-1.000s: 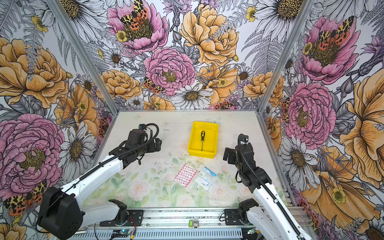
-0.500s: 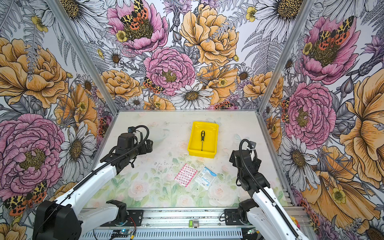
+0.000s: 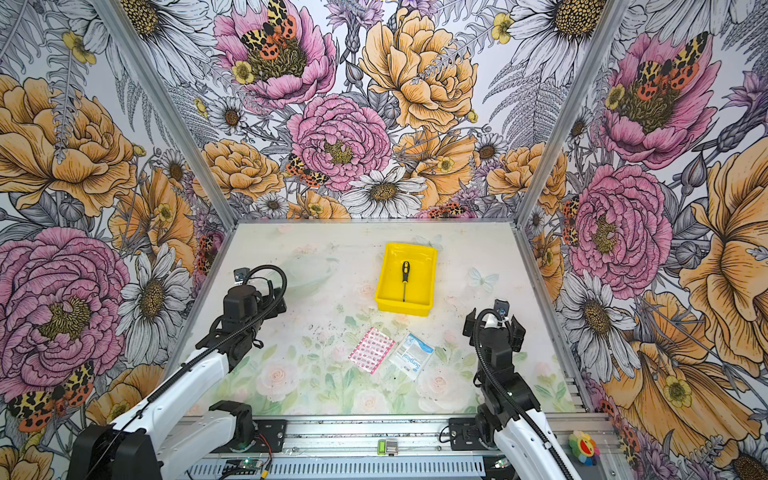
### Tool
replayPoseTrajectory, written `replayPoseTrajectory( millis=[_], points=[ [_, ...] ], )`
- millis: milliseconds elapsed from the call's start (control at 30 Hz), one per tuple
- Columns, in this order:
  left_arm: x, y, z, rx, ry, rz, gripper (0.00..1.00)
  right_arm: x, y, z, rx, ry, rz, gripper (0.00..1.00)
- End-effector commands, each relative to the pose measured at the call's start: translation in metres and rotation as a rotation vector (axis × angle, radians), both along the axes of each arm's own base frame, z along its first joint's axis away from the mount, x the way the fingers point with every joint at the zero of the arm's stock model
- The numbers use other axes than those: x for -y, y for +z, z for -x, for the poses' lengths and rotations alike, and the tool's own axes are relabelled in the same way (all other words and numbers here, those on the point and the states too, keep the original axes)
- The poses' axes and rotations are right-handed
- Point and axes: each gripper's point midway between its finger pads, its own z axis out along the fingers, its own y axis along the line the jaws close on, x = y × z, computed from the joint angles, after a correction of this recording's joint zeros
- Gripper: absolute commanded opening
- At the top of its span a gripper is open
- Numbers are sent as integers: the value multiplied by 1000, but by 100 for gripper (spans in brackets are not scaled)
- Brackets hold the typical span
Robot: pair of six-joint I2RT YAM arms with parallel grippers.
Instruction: Put the screwdriver in the bin
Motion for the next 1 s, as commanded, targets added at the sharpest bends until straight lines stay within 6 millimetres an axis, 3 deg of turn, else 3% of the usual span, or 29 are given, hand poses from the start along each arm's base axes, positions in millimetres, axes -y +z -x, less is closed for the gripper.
replayPoseTrajectory(
  millis=[0, 133, 300, 767, 967],
  points=[
    [5, 24, -14, 118, -69, -60, 99, -3, 4, -9, 64, 21, 14, 99],
    [-4, 5, -13, 118, -51, -121, 99, 0, 4, -23, 85, 6, 35, 100],
    [-24, -7, -15, 160, 39, -73, 99, 2, -2, -46, 48, 37, 31, 99],
    [-50, 1, -49, 263, 117, -45, 99, 15, -11, -101, 26, 59, -32, 99],
    [-52, 1, -60, 261, 115, -74, 99, 17, -11, -125, 40, 78, -51, 100]
  ],
)
